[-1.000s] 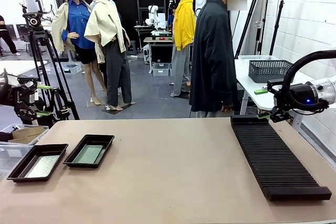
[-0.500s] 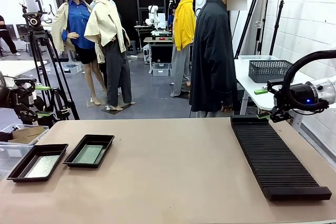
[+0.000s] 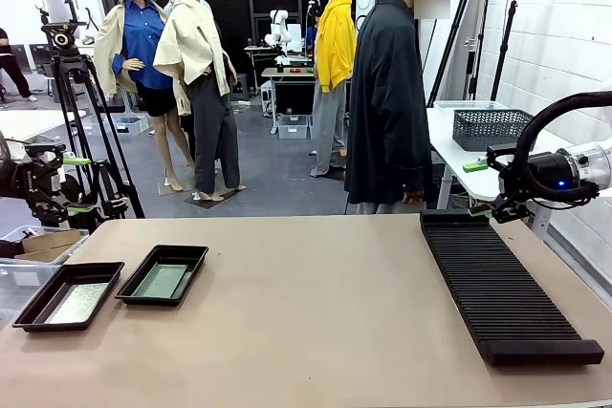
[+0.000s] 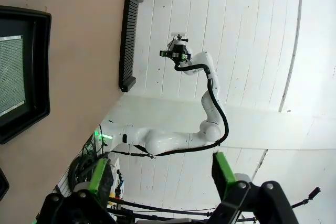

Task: Inspect and transfer BCBs to ESD trays.
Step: Pick up the ESD tray and place it on the left side of the table.

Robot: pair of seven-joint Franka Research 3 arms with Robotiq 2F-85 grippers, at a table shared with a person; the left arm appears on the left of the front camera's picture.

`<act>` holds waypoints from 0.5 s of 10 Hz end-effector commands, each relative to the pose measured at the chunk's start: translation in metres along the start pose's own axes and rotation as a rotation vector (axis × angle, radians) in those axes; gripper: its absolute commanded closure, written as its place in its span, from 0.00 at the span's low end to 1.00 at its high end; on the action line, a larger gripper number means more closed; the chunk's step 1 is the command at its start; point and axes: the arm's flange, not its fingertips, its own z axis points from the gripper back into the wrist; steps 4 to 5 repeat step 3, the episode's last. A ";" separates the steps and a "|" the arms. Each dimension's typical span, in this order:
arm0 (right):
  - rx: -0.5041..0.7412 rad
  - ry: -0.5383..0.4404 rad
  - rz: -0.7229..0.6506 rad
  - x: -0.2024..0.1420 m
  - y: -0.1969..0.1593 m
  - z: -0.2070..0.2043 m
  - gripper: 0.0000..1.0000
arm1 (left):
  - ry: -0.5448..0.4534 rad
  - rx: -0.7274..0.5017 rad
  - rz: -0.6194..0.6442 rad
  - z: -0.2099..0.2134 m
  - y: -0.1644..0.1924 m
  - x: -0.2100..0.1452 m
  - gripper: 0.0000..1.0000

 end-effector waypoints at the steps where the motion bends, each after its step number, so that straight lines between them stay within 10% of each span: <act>1: -0.010 -0.005 -0.006 -0.001 0.000 -0.002 0.00 | 0.001 0.001 -0.001 0.001 -0.002 0.001 0.00; 5: -0.010 -0.005 -0.006 -0.001 0.000 -0.002 0.00 | 0.001 0.001 -0.001 0.001 -0.002 0.001 0.00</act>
